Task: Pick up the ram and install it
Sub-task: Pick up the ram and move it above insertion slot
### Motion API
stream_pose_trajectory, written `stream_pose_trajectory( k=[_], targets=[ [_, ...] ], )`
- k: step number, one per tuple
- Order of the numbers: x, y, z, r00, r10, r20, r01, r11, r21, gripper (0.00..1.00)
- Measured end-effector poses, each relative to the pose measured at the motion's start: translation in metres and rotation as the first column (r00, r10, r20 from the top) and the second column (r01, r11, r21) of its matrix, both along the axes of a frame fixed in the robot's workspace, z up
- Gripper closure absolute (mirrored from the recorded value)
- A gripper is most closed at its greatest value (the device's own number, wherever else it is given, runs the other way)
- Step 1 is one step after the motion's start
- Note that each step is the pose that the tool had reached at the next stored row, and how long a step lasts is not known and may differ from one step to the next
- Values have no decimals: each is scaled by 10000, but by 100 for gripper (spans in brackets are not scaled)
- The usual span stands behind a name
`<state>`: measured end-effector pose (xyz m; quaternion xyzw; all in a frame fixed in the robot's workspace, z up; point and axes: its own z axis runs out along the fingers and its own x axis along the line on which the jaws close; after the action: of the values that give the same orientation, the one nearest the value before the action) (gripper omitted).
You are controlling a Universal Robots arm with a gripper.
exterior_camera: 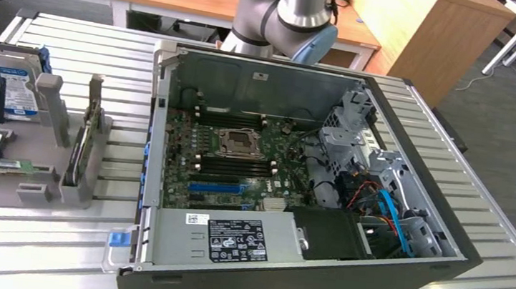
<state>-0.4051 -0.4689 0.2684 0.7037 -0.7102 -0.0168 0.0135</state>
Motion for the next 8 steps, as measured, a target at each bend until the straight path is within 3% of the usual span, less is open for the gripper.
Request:
stream_pose_trajectory(
  k=[8],
  targets=[
    [0,0,217,10000,0,1,0,10000,0,89]
  ],
)
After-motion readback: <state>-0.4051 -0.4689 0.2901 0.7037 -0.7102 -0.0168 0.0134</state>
